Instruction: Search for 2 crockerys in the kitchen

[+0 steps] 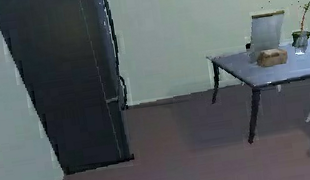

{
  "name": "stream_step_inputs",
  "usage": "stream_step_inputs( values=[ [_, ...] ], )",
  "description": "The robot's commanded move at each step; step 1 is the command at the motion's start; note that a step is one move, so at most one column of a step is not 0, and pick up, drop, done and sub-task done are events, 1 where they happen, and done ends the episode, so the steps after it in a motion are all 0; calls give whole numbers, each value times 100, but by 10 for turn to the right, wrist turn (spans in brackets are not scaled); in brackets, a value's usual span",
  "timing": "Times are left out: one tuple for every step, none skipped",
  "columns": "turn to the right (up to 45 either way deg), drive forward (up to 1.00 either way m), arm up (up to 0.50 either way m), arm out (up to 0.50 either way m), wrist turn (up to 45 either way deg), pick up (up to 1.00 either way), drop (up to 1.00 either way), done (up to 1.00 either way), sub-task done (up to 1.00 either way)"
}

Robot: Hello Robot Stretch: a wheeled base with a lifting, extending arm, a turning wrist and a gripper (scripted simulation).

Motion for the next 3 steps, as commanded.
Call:
stream_step_inputs(
  values=[
    [450, 0, 0, 0, 0, 0, 0, 0, 0],
    [390, 0, 0, 0, 0, 0, 0, 0, 0],
    [0, 100, 0, 0, 0, 0, 0, 0, 0]
  ],
)
